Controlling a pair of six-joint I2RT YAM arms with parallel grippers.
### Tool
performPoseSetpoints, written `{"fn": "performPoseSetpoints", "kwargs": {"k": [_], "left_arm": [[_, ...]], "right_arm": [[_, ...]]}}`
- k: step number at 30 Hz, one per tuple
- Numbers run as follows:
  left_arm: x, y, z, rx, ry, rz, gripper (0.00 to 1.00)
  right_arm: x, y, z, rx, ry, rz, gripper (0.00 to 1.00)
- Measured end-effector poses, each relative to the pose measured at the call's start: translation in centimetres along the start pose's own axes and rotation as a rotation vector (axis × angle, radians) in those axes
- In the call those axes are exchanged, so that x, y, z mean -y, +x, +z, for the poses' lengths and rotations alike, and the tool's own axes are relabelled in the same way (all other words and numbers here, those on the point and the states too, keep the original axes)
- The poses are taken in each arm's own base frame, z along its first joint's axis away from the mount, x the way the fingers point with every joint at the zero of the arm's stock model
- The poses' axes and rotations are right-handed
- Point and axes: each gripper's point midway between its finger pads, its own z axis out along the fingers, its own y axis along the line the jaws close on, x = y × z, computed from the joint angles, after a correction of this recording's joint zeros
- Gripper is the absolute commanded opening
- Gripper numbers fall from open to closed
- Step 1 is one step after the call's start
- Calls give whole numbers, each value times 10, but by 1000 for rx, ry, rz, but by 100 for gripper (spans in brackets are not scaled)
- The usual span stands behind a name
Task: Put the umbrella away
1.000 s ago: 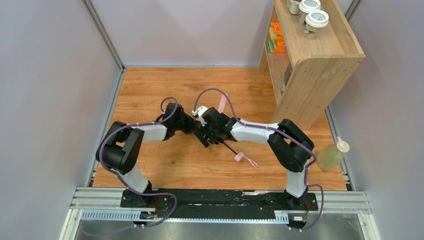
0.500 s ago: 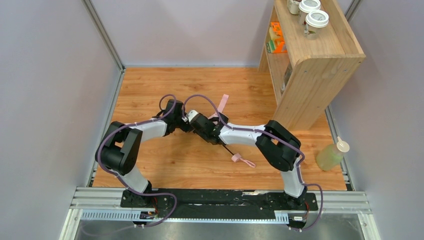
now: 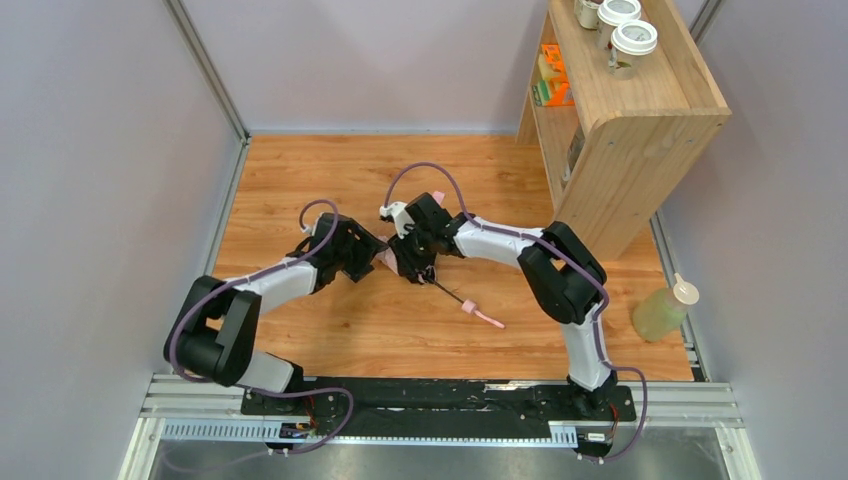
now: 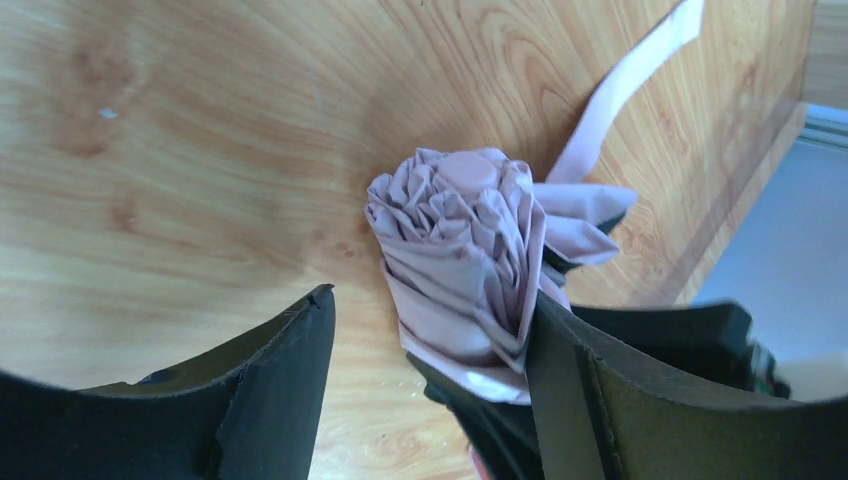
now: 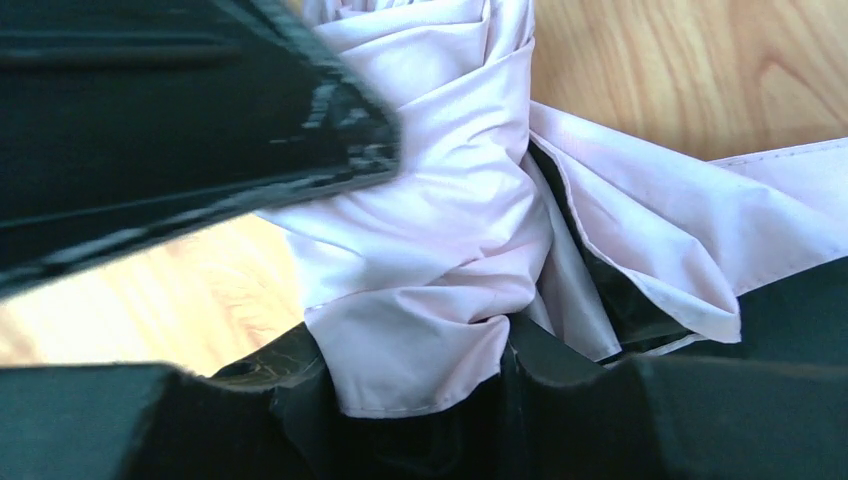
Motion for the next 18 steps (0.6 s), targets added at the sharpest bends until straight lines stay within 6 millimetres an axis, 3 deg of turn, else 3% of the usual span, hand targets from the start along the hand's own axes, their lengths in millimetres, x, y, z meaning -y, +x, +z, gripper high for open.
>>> {"fn": "performPoseSetpoints", "kwargs": {"k": [5, 9, 18], "left_arm": [[-8, -7, -22, 35, 51, 20, 74], [-11, -1, -26, 8, 80, 24, 75], [11, 3, -33, -13, 205, 19, 75]], "right_arm": [[-8, -6, 3, 19, -143, 78, 0], [-7, -8, 1, 27, -230, 153, 0], [-7, -11, -1, 26, -309, 217, 0]]}}
